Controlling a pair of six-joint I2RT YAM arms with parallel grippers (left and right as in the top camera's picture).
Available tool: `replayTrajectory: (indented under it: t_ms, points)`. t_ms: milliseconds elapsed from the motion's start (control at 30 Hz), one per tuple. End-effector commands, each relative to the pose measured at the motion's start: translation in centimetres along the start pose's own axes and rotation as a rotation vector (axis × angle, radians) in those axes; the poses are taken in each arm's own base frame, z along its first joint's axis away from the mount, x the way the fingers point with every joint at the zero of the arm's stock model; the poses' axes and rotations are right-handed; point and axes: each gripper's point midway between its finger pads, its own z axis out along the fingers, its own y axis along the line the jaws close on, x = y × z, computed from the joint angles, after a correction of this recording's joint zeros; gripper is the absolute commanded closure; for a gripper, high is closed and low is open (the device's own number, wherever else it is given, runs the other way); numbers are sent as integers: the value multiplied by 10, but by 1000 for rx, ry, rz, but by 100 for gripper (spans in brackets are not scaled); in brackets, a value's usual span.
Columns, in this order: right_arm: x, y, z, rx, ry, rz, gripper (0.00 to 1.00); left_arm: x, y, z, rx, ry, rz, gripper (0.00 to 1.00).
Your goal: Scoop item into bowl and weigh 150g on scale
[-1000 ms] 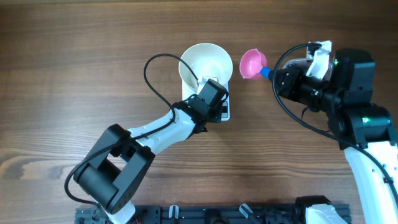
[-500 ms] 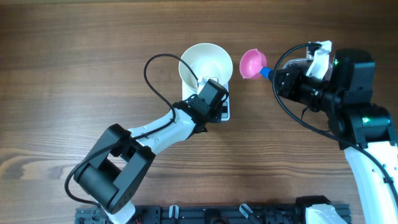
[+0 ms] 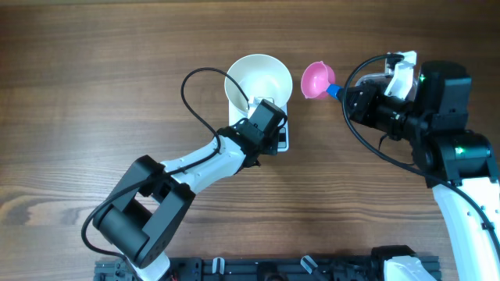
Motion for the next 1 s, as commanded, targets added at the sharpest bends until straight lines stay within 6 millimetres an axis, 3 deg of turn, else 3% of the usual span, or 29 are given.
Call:
replayTrajectory:
  t_ms: [0,300,500,600,800,967]
  points:
    - [-4,5,-4,-13,-10,-6,96,33,13,21,-33,109,19,96]
    - [-3,6,-4,-21,-6,-5,96,43,16,30,-41,140,31,96]
    - [-3,6,-4,-20,-6,-5,96,38,17,26,-40,131,28,96]
    - [-3,6,-4,-20,-6,-6,96,25,17,8,-32,102,15,96]
    - [-4,6,-4,-21,-9,-10,96,-17,4,-66,46,-47,23,90]
    - [-4,7,-4,-22,-10,-11,96,-30,2,-115,88,-119,16,88]
